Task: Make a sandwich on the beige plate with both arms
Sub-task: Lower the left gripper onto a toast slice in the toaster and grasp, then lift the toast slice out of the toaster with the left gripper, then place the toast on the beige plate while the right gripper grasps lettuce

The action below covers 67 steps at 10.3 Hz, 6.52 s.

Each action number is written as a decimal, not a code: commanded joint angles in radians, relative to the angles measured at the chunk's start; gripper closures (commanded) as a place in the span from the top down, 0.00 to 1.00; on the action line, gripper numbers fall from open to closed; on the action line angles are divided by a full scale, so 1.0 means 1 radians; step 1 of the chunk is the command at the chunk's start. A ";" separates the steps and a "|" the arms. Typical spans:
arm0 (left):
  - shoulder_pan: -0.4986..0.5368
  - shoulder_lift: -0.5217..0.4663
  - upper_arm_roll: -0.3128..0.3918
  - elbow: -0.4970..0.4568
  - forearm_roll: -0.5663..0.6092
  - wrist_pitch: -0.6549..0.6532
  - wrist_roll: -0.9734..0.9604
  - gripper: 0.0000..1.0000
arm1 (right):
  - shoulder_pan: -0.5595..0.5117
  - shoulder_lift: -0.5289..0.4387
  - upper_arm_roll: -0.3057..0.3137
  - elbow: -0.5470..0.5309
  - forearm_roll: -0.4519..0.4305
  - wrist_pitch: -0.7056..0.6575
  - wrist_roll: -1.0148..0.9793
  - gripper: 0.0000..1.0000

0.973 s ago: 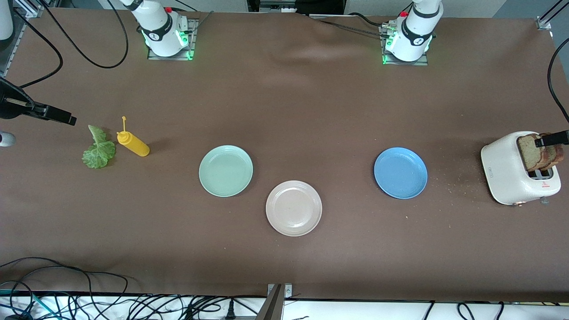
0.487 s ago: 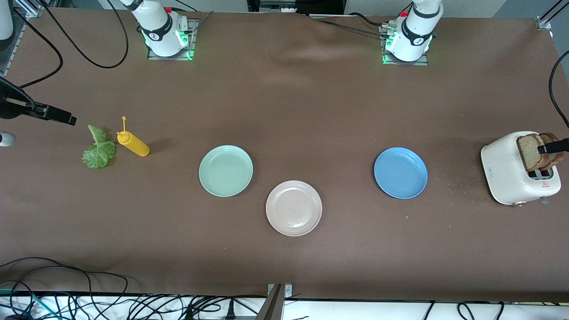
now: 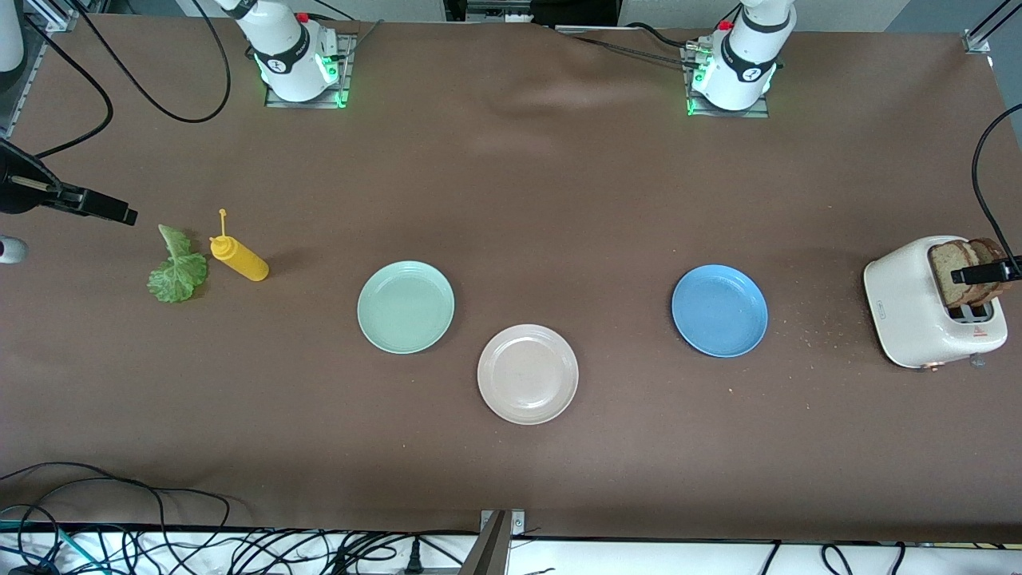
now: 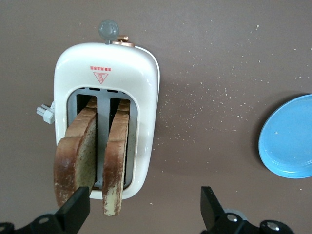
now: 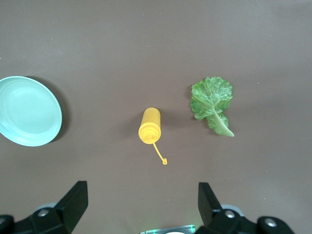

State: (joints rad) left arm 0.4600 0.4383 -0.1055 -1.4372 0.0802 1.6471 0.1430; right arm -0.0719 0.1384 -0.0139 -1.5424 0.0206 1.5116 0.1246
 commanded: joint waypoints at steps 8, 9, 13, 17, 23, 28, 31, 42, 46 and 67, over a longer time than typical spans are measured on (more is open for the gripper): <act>0.035 -0.116 -0.011 -0.253 0.070 0.210 0.010 1.00 | -0.002 0.000 -0.001 0.013 0.012 -0.018 -0.002 1.00; 0.035 -0.128 -0.011 -0.284 0.070 0.241 0.010 0.96 | 0.000 0.000 -0.001 0.015 0.012 -0.018 -0.002 1.00; 0.045 -0.142 -0.011 -0.321 0.070 0.277 0.010 0.71 | 0.000 0.000 -0.001 0.013 0.012 -0.018 -0.002 1.00; 0.049 -0.151 -0.011 -0.319 0.072 0.280 0.024 0.14 | 0.000 0.000 -0.001 0.013 0.012 -0.018 -0.002 1.00; 0.089 -0.156 -0.014 -0.315 0.070 0.318 0.081 0.00 | 0.000 -0.002 -0.001 0.013 0.012 -0.028 -0.002 1.00; 0.066 -0.098 -0.019 -0.072 0.009 0.124 0.072 0.00 | 0.000 -0.003 -0.001 0.013 0.012 -0.039 -0.002 1.00; 0.063 -0.087 -0.023 -0.019 -0.092 0.030 0.081 0.00 | 0.000 -0.003 -0.003 0.013 0.012 -0.039 0.000 1.00; -0.258 0.100 -0.095 0.034 -0.848 -0.008 0.047 0.00 | -0.049 0.066 -0.038 0.015 -0.053 -0.030 -0.115 1.00; -0.375 0.200 -0.095 0.056 -1.043 0.106 0.052 0.00 | -0.052 0.107 -0.038 -0.050 -0.119 0.034 -0.187 1.00; -0.704 0.505 -0.094 0.182 -1.284 0.582 0.066 0.00 | -0.095 0.236 -0.196 -0.640 -0.120 0.878 -0.648 0.93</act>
State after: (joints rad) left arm -0.2258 0.9045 -0.2093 -1.3056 -1.1624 2.2164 0.2012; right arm -0.1589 0.3723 -0.2163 -2.1882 -0.1042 2.3893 -0.5262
